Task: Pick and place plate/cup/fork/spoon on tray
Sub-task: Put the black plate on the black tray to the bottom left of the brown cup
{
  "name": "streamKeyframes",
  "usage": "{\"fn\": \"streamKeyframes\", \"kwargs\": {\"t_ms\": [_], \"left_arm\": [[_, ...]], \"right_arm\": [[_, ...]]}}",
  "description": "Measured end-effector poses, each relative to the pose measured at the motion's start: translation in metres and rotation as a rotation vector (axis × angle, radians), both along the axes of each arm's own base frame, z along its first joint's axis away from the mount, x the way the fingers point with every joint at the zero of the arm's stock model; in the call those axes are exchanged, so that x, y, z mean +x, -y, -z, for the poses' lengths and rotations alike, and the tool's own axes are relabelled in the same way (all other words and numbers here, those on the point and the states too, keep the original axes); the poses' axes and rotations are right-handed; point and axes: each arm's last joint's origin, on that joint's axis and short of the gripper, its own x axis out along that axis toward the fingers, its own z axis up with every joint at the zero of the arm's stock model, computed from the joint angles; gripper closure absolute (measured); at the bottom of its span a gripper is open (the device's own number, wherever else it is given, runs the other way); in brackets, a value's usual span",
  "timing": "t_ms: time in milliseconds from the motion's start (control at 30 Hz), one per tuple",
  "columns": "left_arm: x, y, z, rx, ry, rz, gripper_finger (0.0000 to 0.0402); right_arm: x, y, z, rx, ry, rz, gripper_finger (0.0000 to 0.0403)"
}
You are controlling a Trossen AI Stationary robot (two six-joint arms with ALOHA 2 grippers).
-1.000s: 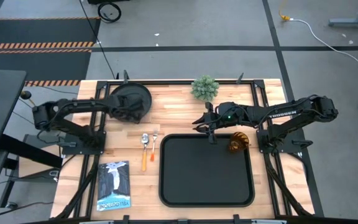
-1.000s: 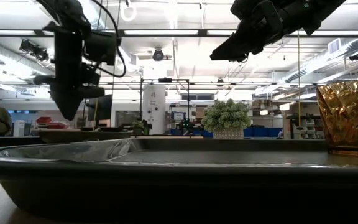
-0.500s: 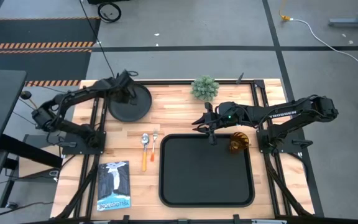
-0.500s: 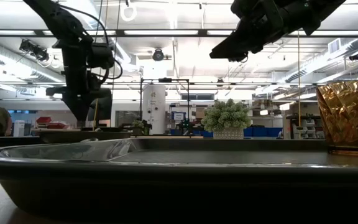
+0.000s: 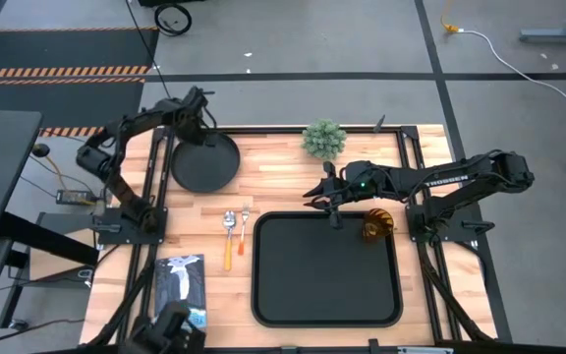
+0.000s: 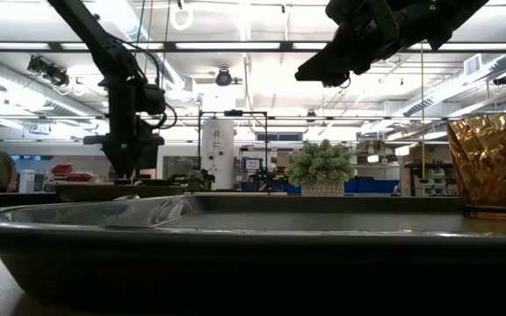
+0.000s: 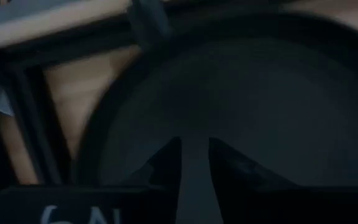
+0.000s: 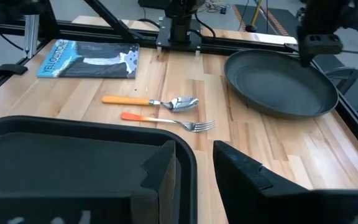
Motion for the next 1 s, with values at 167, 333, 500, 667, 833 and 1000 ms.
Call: {"fn": "streamKeyframes", "kwargs": {"t_ms": [167, 333, 500, 667, 833, 1000], "left_arm": [[-0.008, -0.021, 0.005, -0.035, -0.038, -0.029, 0.0286], [-0.015, -0.033, 0.005, -0.045, -0.084, -0.035, 0.0245], [-0.02, -0.037, 0.005, -0.042, -0.089, -0.045, 0.0229], [-0.018, -0.036, 0.004, -0.031, -0.094, -0.076, 0.0236], [-0.013, -0.033, 0.004, 0.006, -0.176, -0.077, 0.0247], [-0.007, -0.029, 0.004, -0.005, -0.175, -0.094, 0.0254]], "right_arm": [[0.0, 0.0, 0.0, 0.018, -0.001, 0.007, 0.0287], [0.0, 0.0, 0.0, 0.028, -0.002, 0.011, 0.0287], [0.0, 0.0, 0.0, 0.035, -0.001, 0.022, 0.0287], [0.0, -0.002, 0.0, 0.042, 0.0, 0.017, 0.0287], [0.001, -0.006, -0.001, 0.042, 0.006, 0.001, 0.0288], [0.001, -0.009, -0.002, 0.037, 0.02, -0.013, 0.0288]]}}
